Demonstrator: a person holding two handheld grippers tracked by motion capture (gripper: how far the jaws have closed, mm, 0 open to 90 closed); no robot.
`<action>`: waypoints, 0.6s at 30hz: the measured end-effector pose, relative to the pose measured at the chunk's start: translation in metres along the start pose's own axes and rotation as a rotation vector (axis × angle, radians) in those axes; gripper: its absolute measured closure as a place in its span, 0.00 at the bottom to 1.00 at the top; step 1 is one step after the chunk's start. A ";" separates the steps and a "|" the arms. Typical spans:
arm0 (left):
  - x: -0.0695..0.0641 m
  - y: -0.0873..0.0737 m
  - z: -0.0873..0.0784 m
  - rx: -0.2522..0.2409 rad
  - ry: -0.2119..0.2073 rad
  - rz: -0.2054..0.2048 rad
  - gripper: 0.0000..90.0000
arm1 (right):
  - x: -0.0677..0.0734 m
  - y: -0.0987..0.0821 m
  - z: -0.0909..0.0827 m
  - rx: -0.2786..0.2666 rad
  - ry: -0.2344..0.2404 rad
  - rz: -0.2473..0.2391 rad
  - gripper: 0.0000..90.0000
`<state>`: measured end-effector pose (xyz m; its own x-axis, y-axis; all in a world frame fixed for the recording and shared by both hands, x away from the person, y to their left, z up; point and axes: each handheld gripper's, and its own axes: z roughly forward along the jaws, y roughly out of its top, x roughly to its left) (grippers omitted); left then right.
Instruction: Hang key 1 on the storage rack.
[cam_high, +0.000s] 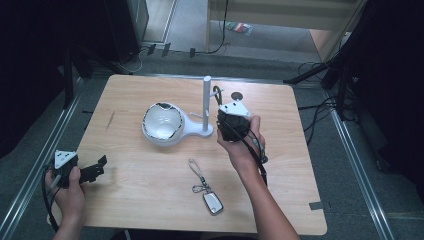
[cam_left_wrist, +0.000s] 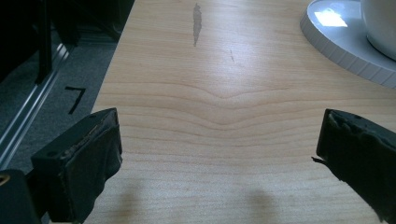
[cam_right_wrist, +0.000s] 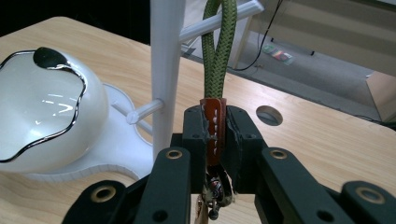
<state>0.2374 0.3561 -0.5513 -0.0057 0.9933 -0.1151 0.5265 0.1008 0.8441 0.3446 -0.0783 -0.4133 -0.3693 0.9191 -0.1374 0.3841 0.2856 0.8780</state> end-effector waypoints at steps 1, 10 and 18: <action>0.000 0.000 0.000 0.000 0.000 0.000 0.00 | 0.001 0.000 0.001 0.003 0.004 -0.001 0.89; 0.000 0.000 0.000 -0.001 0.000 -0.003 0.00 | 0.006 -0.002 0.003 0.009 0.042 -0.017 0.88; 0.000 0.000 0.000 0.000 0.000 -0.002 0.00 | 0.006 -0.005 0.003 0.017 0.079 -0.037 0.86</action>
<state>0.2374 0.3561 -0.5513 -0.0067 0.9931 -0.1172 0.5269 0.1032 0.8436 0.3428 -0.0732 -0.4204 -0.4491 0.8837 -0.1318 0.3831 0.3238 0.8651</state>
